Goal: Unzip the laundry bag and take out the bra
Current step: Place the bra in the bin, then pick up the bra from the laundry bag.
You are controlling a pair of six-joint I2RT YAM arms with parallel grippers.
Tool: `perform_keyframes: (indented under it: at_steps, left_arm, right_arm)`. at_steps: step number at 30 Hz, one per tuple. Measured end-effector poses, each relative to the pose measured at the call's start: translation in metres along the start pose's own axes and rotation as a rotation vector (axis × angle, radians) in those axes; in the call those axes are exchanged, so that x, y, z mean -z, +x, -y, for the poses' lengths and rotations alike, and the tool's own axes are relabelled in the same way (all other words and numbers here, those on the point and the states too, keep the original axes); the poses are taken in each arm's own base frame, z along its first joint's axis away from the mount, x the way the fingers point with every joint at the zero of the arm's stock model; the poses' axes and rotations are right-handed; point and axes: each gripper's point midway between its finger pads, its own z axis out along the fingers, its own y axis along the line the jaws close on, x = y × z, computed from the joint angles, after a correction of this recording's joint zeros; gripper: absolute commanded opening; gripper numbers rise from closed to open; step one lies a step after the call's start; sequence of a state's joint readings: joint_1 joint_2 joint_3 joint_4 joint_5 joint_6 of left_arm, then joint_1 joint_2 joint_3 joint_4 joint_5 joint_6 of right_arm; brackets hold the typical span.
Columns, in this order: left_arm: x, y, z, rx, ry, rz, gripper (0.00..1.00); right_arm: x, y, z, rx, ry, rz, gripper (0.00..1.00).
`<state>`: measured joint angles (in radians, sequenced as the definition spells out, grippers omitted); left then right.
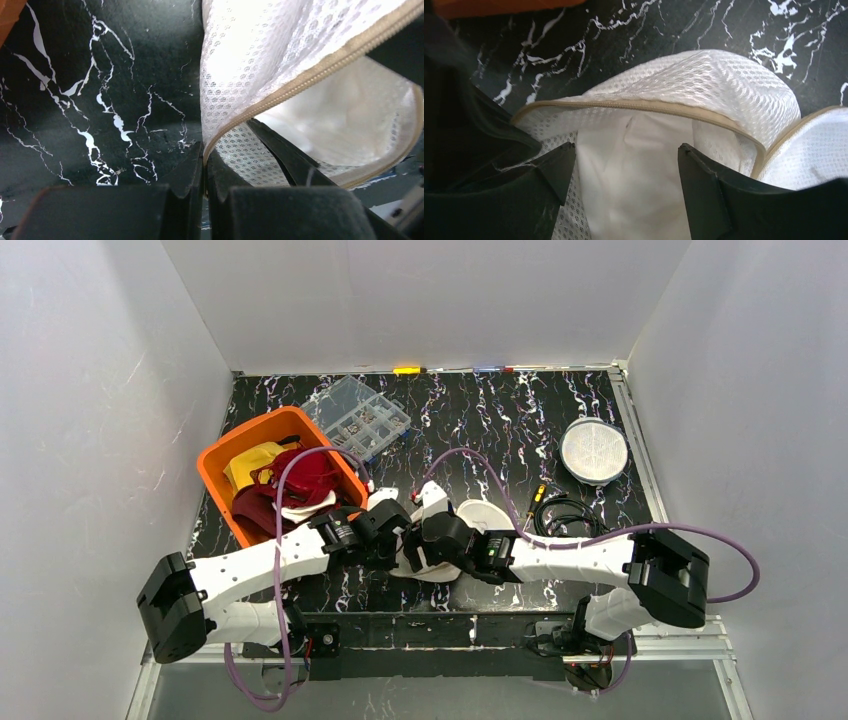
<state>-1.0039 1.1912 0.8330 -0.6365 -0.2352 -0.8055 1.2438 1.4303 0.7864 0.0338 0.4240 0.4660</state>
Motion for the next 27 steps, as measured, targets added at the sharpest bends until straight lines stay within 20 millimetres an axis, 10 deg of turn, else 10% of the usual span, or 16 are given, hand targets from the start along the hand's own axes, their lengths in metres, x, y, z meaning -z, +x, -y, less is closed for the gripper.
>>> perform_keyframes:
  at_steps: [12,27]
  left_arm:
    - [-0.006,0.011,-0.009,-0.005,-0.022,-0.025,0.0]
    - [-0.01,0.018,-0.015,-0.001,-0.035,-0.032,0.0]
  right_arm:
    - [-0.009,-0.005,-0.016,-0.009,-0.069,0.025,0.76]
    - [-0.02,0.013,0.003,-0.002,0.032,-0.008,0.31]
